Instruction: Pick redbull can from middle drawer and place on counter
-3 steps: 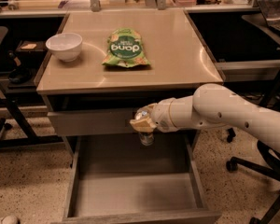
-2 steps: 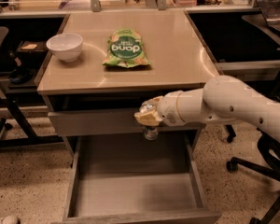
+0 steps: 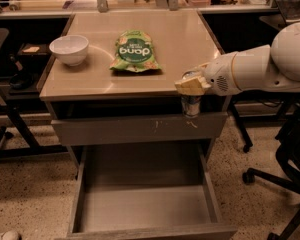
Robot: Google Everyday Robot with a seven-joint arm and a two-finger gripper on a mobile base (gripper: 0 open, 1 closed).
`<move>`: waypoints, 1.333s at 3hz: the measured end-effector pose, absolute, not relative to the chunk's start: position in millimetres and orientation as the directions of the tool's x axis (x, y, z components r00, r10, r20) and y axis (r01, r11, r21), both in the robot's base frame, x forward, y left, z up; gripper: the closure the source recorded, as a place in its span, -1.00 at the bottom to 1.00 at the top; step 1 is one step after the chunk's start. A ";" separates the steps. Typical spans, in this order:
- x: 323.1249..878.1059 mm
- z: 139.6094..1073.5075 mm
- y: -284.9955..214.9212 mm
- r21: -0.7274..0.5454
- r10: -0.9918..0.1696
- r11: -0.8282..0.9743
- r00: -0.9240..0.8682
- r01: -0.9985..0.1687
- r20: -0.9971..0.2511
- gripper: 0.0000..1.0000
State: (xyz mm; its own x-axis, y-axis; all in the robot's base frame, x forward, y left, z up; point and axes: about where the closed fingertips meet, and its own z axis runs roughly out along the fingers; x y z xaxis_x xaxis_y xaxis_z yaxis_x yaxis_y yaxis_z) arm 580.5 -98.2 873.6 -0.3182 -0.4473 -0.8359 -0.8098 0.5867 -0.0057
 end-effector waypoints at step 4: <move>634.2 933.7 -137.7 0.088 -0.332 0.585 -0.337 -0.806 -0.881 1.00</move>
Offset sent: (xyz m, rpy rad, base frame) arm 0.0445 -0.0390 0.0651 0.1189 -0.0106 -0.0065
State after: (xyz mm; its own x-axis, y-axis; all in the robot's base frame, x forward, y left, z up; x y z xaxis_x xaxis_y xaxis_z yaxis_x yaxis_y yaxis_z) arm 634.2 -137.7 933.7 -0.3371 -0.3320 -0.8810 -0.8065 0.5847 0.0883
